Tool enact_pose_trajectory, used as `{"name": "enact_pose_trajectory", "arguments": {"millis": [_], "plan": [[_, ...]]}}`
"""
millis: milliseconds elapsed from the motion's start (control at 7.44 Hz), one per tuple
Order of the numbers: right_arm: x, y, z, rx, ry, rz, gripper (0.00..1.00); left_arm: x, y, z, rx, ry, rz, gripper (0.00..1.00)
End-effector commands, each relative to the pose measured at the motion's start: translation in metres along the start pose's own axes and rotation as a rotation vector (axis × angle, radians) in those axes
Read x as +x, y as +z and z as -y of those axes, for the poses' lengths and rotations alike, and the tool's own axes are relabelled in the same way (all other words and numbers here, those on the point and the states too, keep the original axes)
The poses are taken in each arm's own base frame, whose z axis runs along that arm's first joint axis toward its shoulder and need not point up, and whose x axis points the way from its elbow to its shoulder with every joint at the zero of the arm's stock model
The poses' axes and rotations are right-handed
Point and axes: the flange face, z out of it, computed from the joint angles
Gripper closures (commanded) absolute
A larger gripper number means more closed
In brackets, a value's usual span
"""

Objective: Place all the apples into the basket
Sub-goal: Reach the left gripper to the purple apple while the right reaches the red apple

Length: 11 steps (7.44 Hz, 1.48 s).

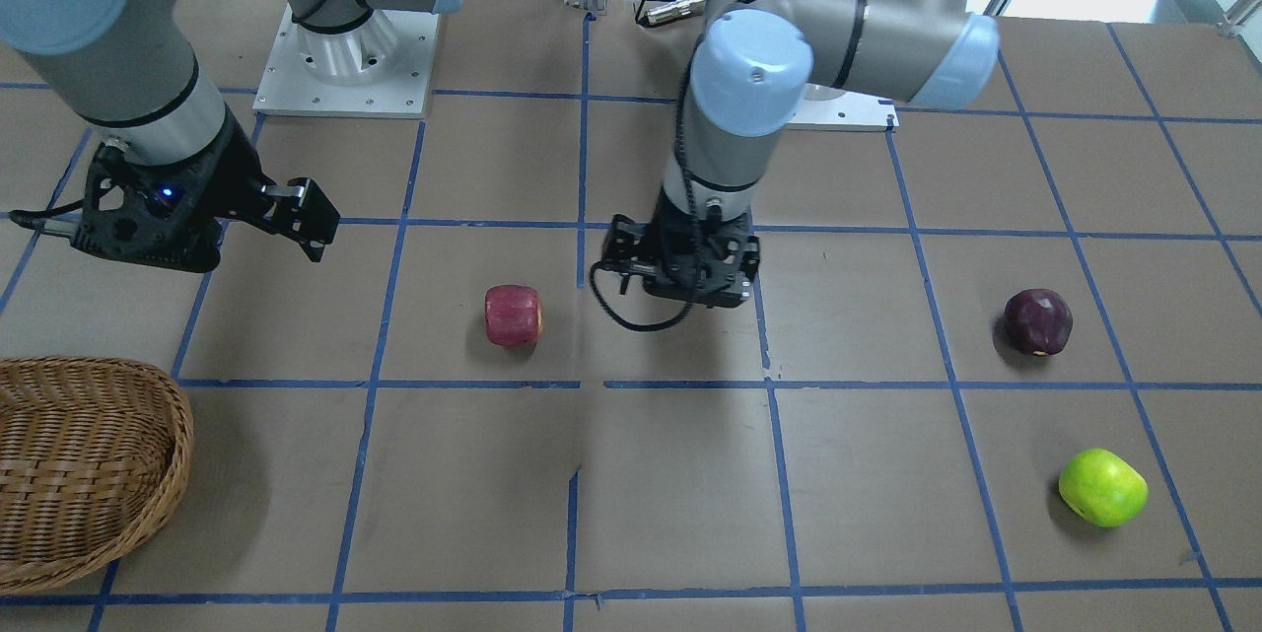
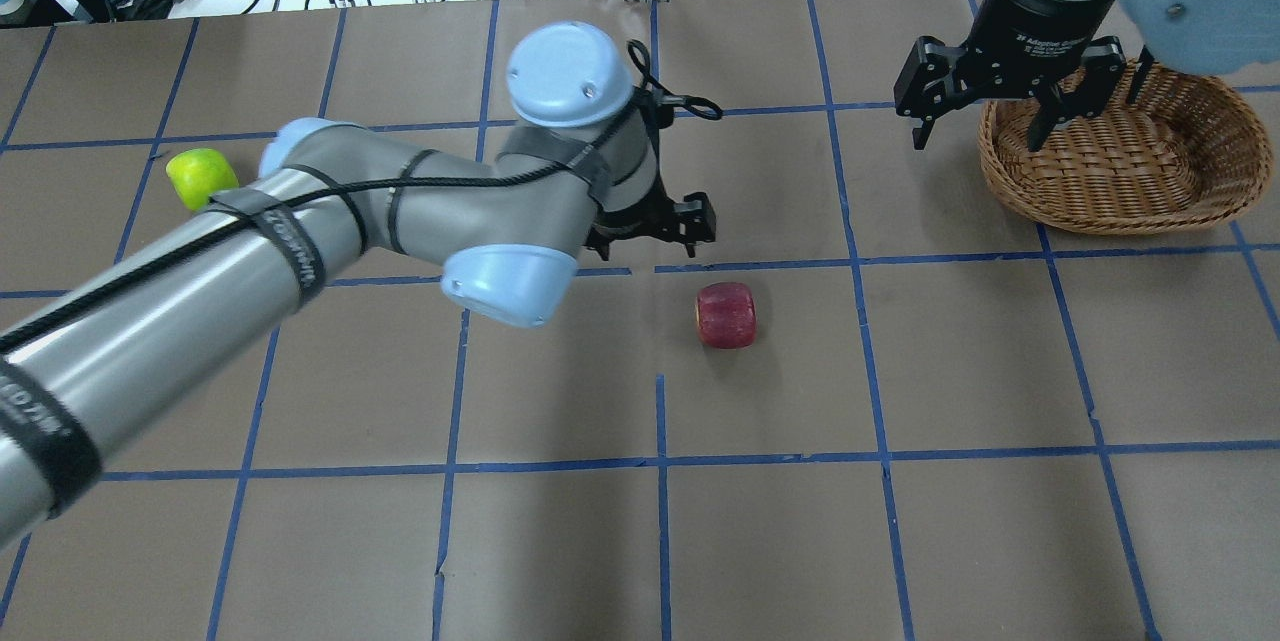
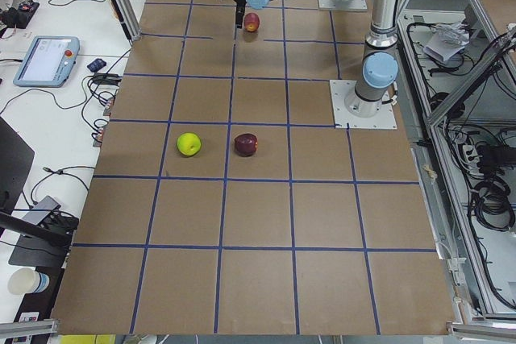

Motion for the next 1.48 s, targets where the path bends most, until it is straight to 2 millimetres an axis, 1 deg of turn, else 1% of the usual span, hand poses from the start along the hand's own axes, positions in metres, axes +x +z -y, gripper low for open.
{"name": "enact_pose_trajectory", "arguments": {"millis": [0, 134, 269, 403, 538, 672, 806, 941, 1075, 1210, 1344], "plan": [[-0.066, 0.044, 0.012, 0.012, -0.094, -0.005, 0.00, -0.140, -0.029, 0.002, -0.047, 0.047, 0.096, 0.00], [-0.107, 0.066, 0.012, 0.020, -0.132, -0.003, 0.00, -0.192, -0.036, 0.000, -0.048, 0.006, 0.118, 0.00], [-0.139, 0.096, 0.009, -0.037, -0.119, 0.018, 0.00, -0.241, -0.034, -0.002, -0.068, -0.032, 0.160, 0.00], [-0.153, 0.112, 0.004, -0.078, -0.130, 0.044, 0.00, -0.301, -0.031, -0.012, -0.098, -0.024, 0.172, 0.00], [-0.156, 0.126, 0.006, -0.103, -0.116, 0.040, 0.00, -0.360, -0.027, -0.026, -0.119, -0.026, 0.157, 0.00], [-0.161, 0.134, 0.004, -0.117, -0.118, 0.036, 0.00, -0.401, -0.015, -0.034, -0.136, 0.052, 0.137, 0.00], [-0.169, 0.148, 0.003, -0.154, -0.118, 0.071, 0.00, -0.426, -0.001, -0.038, -0.136, 0.070, 0.133, 0.00], [-0.173, 0.162, 0.006, -0.181, -0.117, 0.082, 0.00, -0.451, 0.024, -0.044, -0.166, 0.074, 0.100, 0.00], [-0.177, 0.173, 0.006, -0.200, -0.120, 0.074, 0.00, -0.470, 0.042, -0.049, -0.192, 0.073, 0.074, 0.00], [-0.179, 0.184, 0.007, -0.217, -0.119, 0.070, 0.00, -0.473, 0.056, -0.049, -0.209, 0.071, 0.054, 0.00], [-0.180, 0.195, 0.009, -0.234, -0.114, 0.066, 0.00, -0.476, 0.065, -0.049, -0.221, 0.068, 0.040, 0.00]]}}
